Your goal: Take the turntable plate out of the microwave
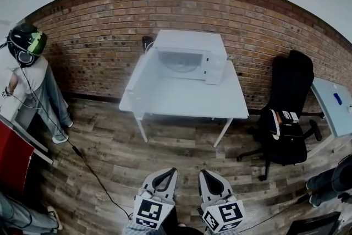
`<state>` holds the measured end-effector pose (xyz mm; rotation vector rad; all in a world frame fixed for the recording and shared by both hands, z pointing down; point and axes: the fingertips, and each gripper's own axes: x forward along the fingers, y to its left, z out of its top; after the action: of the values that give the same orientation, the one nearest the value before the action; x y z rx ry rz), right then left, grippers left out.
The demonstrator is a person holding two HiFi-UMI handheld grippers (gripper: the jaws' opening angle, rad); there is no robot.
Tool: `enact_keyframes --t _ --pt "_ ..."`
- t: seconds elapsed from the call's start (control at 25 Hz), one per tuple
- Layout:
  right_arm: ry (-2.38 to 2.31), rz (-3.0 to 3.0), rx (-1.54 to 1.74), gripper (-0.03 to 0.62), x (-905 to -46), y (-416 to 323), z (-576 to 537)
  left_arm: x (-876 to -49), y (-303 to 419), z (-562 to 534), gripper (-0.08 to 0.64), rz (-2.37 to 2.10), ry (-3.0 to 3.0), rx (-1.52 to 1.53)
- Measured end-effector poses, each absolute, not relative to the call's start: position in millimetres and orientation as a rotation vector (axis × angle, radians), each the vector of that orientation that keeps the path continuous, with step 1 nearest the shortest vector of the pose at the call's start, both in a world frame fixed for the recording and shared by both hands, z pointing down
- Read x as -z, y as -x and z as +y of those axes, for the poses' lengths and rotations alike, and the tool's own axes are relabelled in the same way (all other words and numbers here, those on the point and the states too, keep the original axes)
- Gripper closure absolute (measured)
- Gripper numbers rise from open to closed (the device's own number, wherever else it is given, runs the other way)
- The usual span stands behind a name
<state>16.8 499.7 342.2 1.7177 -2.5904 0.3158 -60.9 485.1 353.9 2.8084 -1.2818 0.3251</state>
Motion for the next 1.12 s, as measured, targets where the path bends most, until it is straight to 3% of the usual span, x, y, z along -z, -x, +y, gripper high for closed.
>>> enact_keyframes --t 0.72,1.12 --pt "-1.822 -2.524 -0.307 0.574 -336.8 -1.0 285.6 -341.6 78.1 278.0 0.551 -1.213 -2.883 -0.291" --pt "-1.798 -2.489 -0.309 0.572 -347.6 8.6 222.1 -353.7 92.1 212.5 0.551 -1.212 -2.848 -0.281"
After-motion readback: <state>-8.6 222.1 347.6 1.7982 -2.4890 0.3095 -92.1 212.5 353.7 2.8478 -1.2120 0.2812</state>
